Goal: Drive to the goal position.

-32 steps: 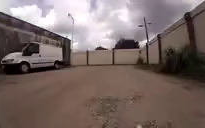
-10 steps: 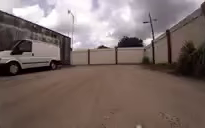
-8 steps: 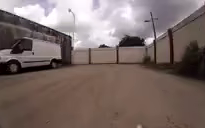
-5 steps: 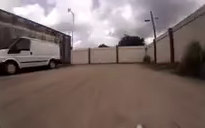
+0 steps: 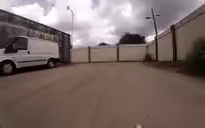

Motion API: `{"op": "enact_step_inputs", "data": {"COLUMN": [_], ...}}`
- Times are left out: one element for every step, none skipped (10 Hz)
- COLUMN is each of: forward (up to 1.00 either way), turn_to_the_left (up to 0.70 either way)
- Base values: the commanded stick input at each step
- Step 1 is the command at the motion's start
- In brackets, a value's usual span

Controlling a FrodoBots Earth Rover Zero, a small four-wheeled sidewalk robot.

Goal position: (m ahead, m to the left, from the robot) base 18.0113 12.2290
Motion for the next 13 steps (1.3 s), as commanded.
{"op": "enact_step_inputs", "data": {"forward": [0.50, 0.50, 0.50, 0.50, 0.50, 0.50, 0.50, 0.50, 0.50, 0.50, 0.50, 0.50, 0.50], "turn_to_the_left": [0.00, 0.00, 0.00, 0.00, 0.00, 0.00, 0.00, 0.00, 0.00, 0.00, 0.00, 0.00, 0.00]}}
